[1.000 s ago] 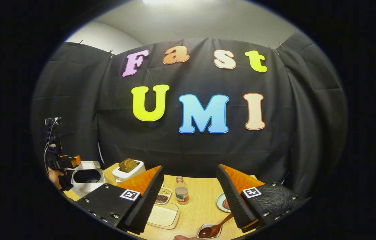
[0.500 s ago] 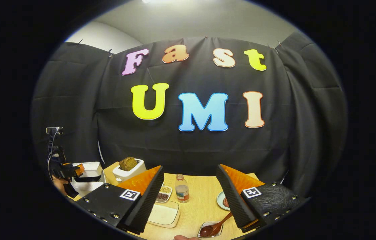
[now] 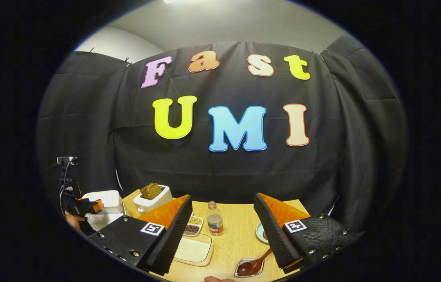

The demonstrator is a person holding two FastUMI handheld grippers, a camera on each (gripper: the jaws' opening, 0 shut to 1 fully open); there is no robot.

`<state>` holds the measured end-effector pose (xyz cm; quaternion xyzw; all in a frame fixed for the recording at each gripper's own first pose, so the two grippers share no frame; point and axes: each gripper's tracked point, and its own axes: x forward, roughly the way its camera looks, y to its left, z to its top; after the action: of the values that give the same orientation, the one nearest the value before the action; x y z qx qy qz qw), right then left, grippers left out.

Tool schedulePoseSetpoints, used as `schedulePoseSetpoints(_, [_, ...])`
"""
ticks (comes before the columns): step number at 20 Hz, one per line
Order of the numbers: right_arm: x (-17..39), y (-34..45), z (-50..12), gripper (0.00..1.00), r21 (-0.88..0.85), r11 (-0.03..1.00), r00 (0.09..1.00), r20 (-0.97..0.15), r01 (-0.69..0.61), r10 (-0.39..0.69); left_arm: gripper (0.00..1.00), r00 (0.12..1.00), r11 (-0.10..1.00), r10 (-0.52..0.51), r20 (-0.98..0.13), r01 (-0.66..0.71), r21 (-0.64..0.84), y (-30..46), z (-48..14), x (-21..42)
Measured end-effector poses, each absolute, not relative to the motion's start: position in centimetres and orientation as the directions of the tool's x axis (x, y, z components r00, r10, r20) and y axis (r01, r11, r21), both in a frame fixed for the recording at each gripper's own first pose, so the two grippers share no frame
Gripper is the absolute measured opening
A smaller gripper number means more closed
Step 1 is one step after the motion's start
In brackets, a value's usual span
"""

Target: Close the left gripper, press the button to open the rice cooker; take a wooden spoon from the chopstick holder with the right hand, scoop a spoonful of rice and pour it into the rice cooker, then put the wooden spoon back into the chopstick holder.

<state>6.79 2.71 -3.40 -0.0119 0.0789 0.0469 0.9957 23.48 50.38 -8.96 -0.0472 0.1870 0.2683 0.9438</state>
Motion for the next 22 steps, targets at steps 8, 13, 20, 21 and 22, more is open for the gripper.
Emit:
schedulePoseSetpoints(8, [6.2,3.1,-3.6,0.96,-0.015,0.995,0.981,-0.167,-0.101,0.097,0.98,0.773,0.852,0.463,-0.435,-0.524,-0.024,50.4,-11.5,23.2])
schedulePoseSetpoints(13, [5.7,3.2,-4.1,0.96,0.000,0.995,0.980,-0.173,-0.099,0.098,0.98,0.756,0.852,0.468,-0.458,-0.524,0.006,50.2,-12.0,23.0])
schedulePoseSetpoints(20, [5.3,3.4,-4.5,0.96,0.027,0.991,0.974,-0.182,-0.132,0.135,0.98,0.823,0.864,0.436,-0.364,-0.496,-0.087,49.5,-7.5,23.4])
schedulePoseSetpoints(21, [5.1,3.2,-4.3,0.95,0.028,0.991,0.975,-0.178,-0.131,0.134,0.97,0.843,0.876,0.429,-0.325,-0.475,-0.077,48.6,-5.7,23.3])
schedulePoseSetpoints(22, [4.9,3.1,-4.0,0.96,0.032,0.991,0.977,-0.166,-0.131,0.135,0.97,0.864,0.892,0.416,-0.282,-0.449,-0.060,47.4,-3.7,23.4])
